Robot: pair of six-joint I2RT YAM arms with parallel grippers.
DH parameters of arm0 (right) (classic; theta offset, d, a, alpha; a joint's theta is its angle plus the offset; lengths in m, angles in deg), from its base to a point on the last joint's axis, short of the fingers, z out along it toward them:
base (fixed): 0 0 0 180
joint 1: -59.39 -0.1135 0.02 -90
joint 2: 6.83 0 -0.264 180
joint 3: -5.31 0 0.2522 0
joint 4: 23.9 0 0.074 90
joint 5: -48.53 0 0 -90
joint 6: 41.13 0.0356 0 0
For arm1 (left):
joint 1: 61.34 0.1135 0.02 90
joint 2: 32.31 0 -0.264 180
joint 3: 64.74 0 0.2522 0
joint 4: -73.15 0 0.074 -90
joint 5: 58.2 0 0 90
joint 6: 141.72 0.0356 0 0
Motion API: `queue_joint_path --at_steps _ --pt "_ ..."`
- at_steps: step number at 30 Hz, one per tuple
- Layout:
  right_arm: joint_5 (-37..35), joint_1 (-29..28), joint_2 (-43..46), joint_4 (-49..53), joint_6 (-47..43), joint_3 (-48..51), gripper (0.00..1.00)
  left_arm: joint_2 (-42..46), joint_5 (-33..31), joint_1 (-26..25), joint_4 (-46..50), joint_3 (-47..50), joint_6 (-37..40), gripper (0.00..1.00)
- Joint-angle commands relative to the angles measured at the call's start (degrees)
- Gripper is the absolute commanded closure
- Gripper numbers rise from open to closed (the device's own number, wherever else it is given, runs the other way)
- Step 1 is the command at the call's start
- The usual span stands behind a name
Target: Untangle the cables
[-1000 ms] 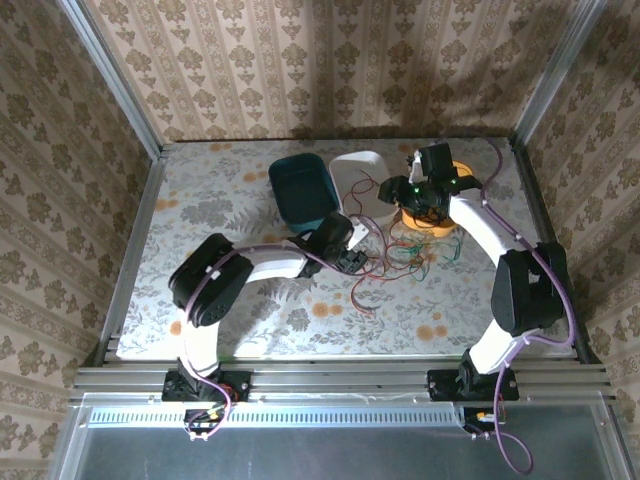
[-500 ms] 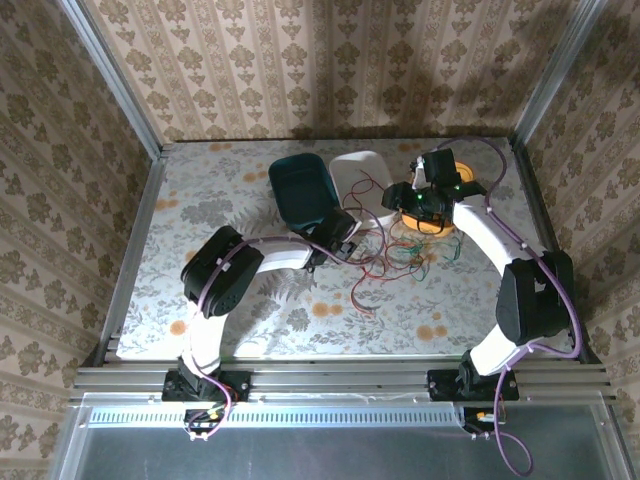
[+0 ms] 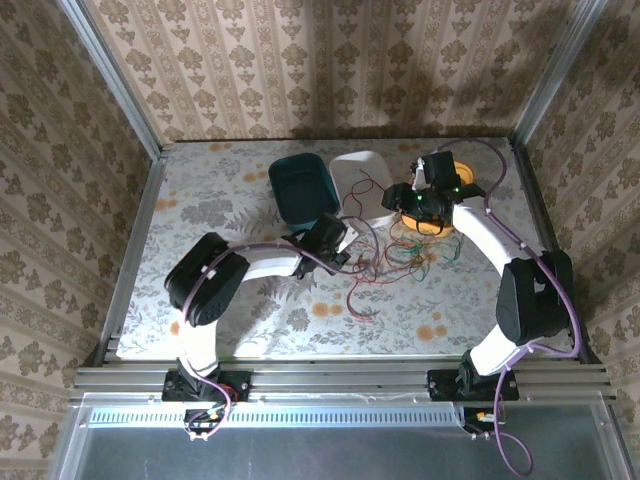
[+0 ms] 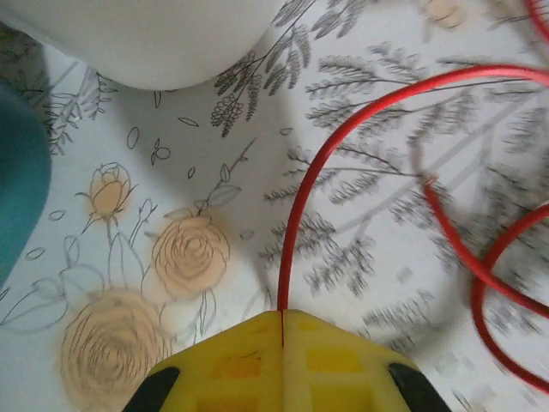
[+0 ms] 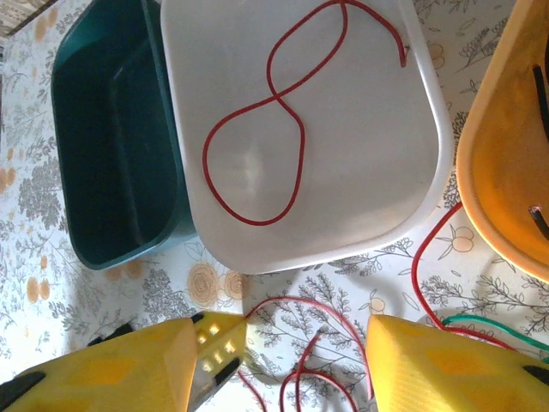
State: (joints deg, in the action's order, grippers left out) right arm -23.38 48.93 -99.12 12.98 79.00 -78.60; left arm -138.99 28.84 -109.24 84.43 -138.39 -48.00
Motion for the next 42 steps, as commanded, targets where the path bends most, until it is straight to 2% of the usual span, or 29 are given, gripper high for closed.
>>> queue_joint_path --at_steps 1,7,18,22,29,32,34,38,42 --pt "-1.7 0.5 1.3 -1.3 1.4 0.8 0.44 8.8 4.5 0.9 -6.1 1.1 2.1 1.00" --pt "-2.6 0.9 1.6 -1.8 1.7 1.5 0.44 16.0 9.2 5.5 -7.3 -1.9 -2.6 1.00" --pt "-4.5 3.8 5.1 -3.1 3.3 5.2 0.44 17.5 24.6 13.0 -9.0 -14.7 -10.2 1.00" --pt "-4.6 4.5 6.1 -3.4 3.6 6.3 0.44 16.4 28.3 15.4 -13.5 -18.7 -14.7 1.00" --pt "-4.7 4.6 6.6 -4.0 3.9 6.9 0.44 12.8 31.8 16.8 -18.3 -26.1 -17.0 1.00" --pt "-4.5 4.6 6.6 -4.0 4.0 6.9 0.44 8.6 31.2 17.6 -18.9 -30.3 -18.3 1.00" --pt "-4.1 4.6 6.6 -4.0 3.9 6.8 0.44 5.2 30.9 18.2 -21.5 -32.6 -21.9 1.00" --pt "4.2 4.2 6.1 -6.2 2.0 6.5 0.44 1.3 31.9 17.7 -26.5 -34.6 -26.7 1.00" --pt "12.1 1.4 5.7 -6.8 -2.0 6.7 0.43 0.5 32.6 17.2 -26.2 -35.3 -27.1 1.00"
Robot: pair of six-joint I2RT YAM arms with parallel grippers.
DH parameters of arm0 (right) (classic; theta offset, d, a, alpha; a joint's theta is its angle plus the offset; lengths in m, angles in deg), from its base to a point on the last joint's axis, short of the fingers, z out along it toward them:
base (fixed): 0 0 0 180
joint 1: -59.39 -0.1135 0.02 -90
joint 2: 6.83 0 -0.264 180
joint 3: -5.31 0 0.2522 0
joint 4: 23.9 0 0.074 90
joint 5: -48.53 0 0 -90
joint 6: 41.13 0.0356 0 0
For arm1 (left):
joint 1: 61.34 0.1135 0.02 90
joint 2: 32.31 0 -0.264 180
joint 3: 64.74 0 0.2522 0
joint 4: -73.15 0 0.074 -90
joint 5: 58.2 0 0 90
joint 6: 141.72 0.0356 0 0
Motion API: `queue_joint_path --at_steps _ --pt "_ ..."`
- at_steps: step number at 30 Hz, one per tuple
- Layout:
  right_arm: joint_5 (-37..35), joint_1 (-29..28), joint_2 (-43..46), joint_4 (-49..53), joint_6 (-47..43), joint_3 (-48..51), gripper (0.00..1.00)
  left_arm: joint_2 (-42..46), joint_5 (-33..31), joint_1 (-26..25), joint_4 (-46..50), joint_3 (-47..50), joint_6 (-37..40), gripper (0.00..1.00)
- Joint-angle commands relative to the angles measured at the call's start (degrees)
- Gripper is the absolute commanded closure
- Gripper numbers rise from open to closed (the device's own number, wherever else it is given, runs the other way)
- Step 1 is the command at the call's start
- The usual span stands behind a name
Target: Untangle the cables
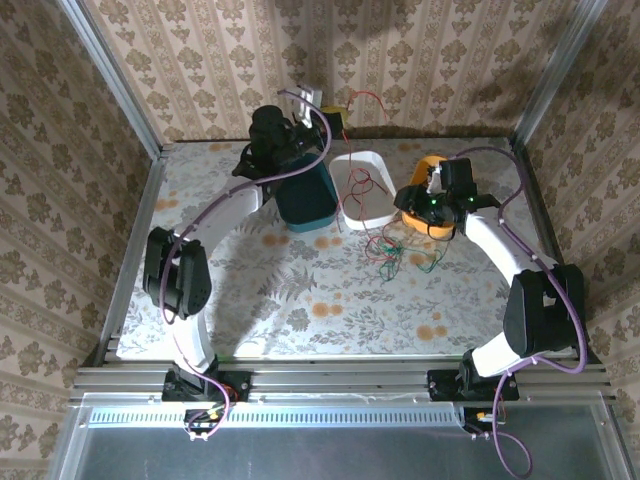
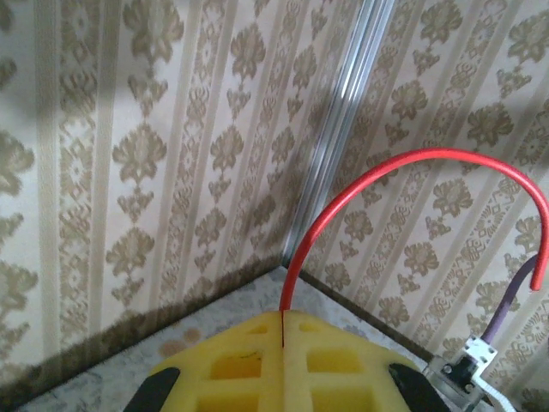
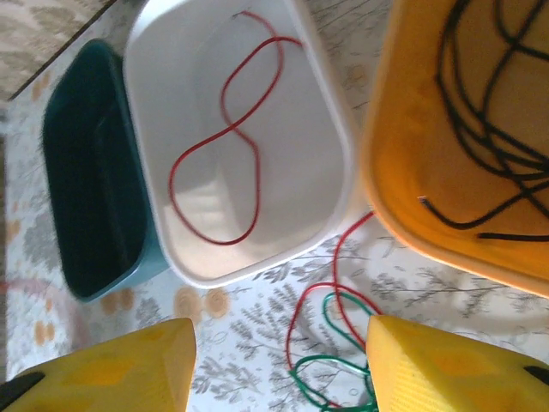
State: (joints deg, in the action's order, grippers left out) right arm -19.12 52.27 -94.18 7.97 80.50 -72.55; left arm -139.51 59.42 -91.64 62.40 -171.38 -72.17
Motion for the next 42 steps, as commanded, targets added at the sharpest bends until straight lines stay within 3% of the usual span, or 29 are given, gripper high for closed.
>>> queue_joint_path --at_steps 1,7,16,20,30,37,42 --pt "8.9 -2.9 0.9 -1.8 -4.5 0.8 0.42 1.1 2.1 -0.4 -3.9 -2.3 -2.9 1.00" --pt "8.2 -6.6 -2.6 0.2 -8.0 -0.5 0.36 2.7 1.9 -0.4 -2.3 -1.0 -1.5 1.00" --pt "4.3 -10.0 -7.9 2.2 -9.2 -1.0 0.34 4.1 1.1 -0.6 -1.4 -0.2 -0.4 1.00" --pt "-1.4 -8.6 -6.5 2.0 -7.3 1.2 0.34 1.4 1.2 -0.5 -1.6 -3.6 0.0 1.00" --pt "-4.5 -3.2 -0.4 1.2 -3.8 4.8 0.34 -12.7 -5.2 0.1 0.4 -13.1 0.2 1.00" --pt "-5.9 -2.8 1.7 3.0 -4.8 4.9 0.34 -17.4 -13.0 -0.2 0.5 -6.2 -2.7 1.00" --pt "-6.8 -2.6 2.4 2.9 -4.6 5.6 0.34 -17.4 -14.3 -0.3 1.8 -3.3 -3.1 1.00"
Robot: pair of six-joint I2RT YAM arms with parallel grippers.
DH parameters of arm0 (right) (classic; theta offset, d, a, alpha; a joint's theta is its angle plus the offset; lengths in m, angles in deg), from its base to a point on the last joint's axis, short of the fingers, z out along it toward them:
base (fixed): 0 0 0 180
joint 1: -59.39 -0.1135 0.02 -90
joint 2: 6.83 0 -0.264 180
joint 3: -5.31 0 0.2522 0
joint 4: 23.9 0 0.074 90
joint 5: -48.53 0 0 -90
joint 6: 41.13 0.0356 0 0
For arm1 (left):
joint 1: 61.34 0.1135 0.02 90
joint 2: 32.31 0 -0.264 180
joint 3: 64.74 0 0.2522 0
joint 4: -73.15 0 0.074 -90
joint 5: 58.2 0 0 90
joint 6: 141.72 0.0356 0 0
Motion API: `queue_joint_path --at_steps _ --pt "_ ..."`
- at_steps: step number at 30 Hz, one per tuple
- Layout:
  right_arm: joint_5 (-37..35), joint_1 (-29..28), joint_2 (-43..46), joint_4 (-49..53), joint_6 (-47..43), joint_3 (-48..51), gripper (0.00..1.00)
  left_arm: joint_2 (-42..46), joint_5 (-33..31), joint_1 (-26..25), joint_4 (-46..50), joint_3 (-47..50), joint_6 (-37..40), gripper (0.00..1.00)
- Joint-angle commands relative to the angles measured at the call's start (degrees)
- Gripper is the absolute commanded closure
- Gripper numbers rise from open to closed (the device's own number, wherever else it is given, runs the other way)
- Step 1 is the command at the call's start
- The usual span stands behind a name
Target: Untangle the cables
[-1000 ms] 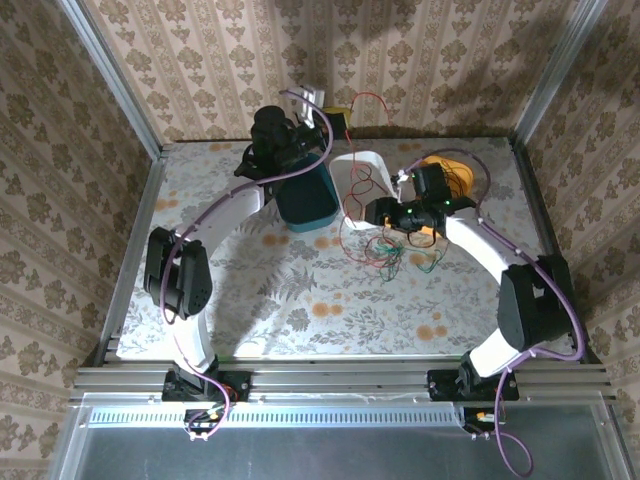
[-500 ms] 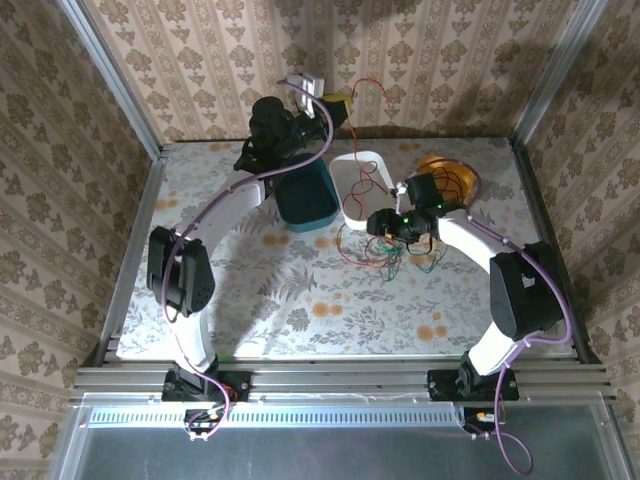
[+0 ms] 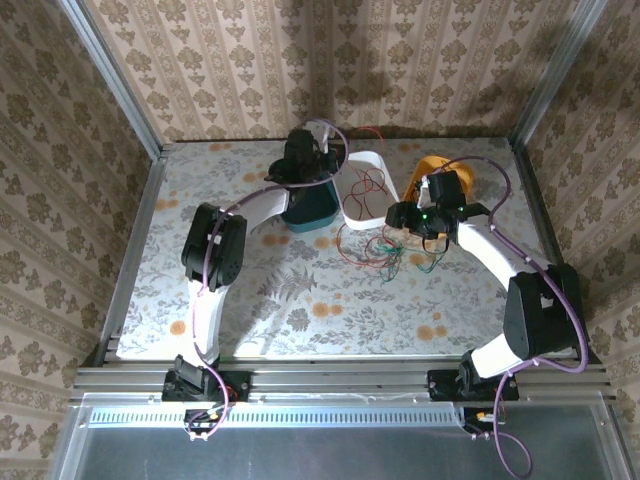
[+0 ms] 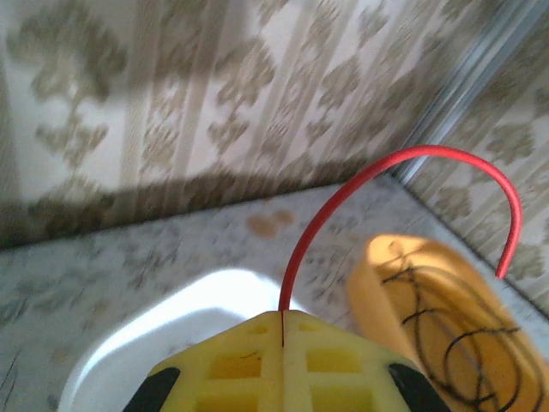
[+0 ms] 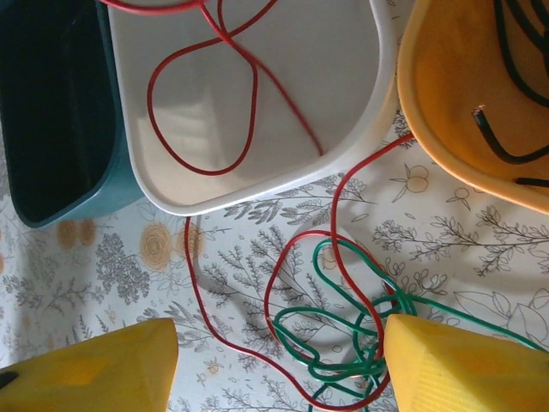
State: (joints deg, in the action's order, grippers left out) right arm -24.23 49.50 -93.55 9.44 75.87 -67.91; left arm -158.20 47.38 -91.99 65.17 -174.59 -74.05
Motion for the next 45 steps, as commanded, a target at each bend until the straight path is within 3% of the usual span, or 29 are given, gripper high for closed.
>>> queue_joint_path --at_steps 1,9,18,19,25,29,33,38,43,45 --pt "-1.8 0.2 1.7 1.5 0.1 0.9 0.34 1.3 -2.6 0.1 -0.7 0.0 -1.4 1.00" --pt "-3.2 0.4 1.8 1.5 0.4 0.6 0.34 0.8 -6.4 -0.1 11.1 -2.8 -1.4 1.00" --pt "-3.8 0.7 2.9 1.7 0.5 1.1 0.34 -2.6 -4.8 -0.4 25.1 -9.7 -1.2 1.00" --pt "-3.7 0.7 3.0 1.7 0.6 1.1 0.34 -2.8 -5.0 -0.5 25.7 -10.2 -1.0 0.96" --pt "-3.4 0.7 3.7 2.2 0.6 0.7 0.34 -2.9 -7.4 -0.9 27.0 -13.0 0.1 0.49" --pt "-3.7 0.8 4.5 2.7 0.1 0.8 0.34 1.7 -6.2 -1.3 23.6 -9.5 2.6 0.36" --pt "-3.6 0.7 4.6 3.0 -0.1 1.4 0.34 10.3 -0.7 -3.2 15.9 3.6 10.9 0.32" --pt "-3.4 0.7 3.9 3.2 1.0 3.2 0.34 18.3 6.3 -8.5 19.9 18.8 27.5 0.30" --pt "-4.5 0.7 2.2 3.3 2.6 4.2 0.34 16.9 1.0 -16.4 24.6 25.2 42.2 0.29" --pt "-5.0 0.7 1.7 3.6 3.0 4.0 0.34 15.8 -1.3 -18.0 22.5 26.8 43.9 0.29"
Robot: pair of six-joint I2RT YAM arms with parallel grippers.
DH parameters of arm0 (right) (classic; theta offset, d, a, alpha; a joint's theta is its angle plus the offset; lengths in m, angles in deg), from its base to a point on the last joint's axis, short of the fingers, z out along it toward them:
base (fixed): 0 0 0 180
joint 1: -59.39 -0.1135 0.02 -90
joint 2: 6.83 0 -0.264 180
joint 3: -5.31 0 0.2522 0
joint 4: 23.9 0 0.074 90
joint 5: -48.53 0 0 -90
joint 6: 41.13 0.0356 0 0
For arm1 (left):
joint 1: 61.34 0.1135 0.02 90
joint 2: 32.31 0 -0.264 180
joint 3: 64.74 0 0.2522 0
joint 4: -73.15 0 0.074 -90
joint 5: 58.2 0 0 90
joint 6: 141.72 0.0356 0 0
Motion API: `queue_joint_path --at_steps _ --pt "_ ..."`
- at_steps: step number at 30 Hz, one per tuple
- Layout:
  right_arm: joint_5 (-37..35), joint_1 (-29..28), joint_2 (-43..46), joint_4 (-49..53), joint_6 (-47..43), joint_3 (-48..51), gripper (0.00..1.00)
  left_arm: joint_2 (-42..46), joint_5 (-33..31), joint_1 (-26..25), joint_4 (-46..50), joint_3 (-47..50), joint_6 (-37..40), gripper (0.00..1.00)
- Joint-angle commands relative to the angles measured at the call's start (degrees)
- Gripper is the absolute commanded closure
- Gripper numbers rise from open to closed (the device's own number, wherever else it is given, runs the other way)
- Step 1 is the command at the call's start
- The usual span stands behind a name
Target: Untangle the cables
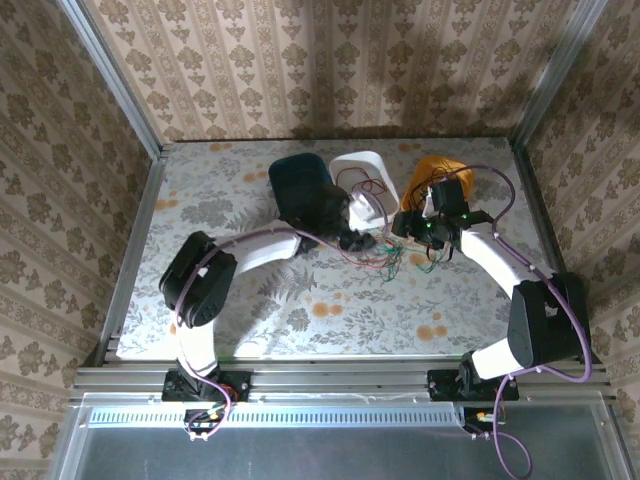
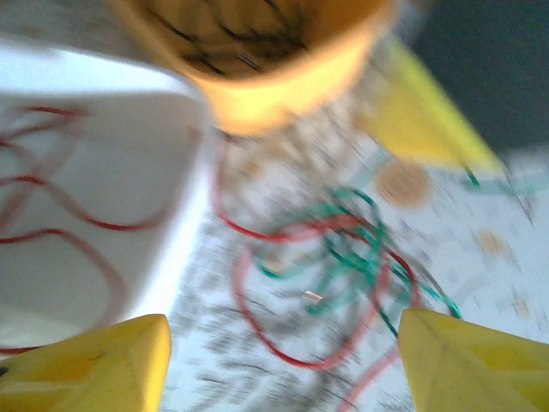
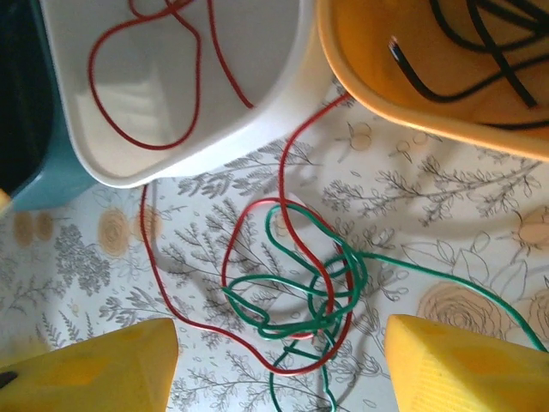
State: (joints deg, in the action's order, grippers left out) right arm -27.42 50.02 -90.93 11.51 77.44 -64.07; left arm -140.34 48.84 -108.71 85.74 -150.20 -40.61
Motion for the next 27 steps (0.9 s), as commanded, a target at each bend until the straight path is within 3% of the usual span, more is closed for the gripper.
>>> queue_joint_path --at_steps 1,9,13,18,23,25,27 --pt "-1.9 0.2 -1.1 1.6 1.8 0.1 0.34 -2.7 -3.3 -1.8 0.7 2.8 10.3 0.29" --pt "-1.3 0.7 -2.0 3.1 0.6 -1.9 0.34 -8.8 -8.8 -3.6 -4.9 1.4 10.0 0.32" --pt "-0.8 1.1 -2.0 3.8 -0.1 -2.5 0.34 -11.6 -13.1 -5.0 -5.6 1.1 14.2 0.36" --pt "-0.5 2.1 -1.9 4.0 -0.2 -2.8 0.34 -12.3 -12.8 -5.9 -3.4 2.1 16.2 0.57" --pt "0.2 3.3 -1.8 3.3 0.6 -2.2 0.34 -11.2 -10.5 -5.9 -4.1 3.5 13.2 0.93" --pt "0.5 3.5 -1.8 3.1 1.1 -1.9 0.34 -9.8 -8.7 -5.9 -3.4 2.9 12.6 1.00" --pt "0.6 3.7 -1.8 2.6 1.5 -1.7 0.34 -7.7 -6.9 -5.9 -2.2 2.1 12.4 1.00"
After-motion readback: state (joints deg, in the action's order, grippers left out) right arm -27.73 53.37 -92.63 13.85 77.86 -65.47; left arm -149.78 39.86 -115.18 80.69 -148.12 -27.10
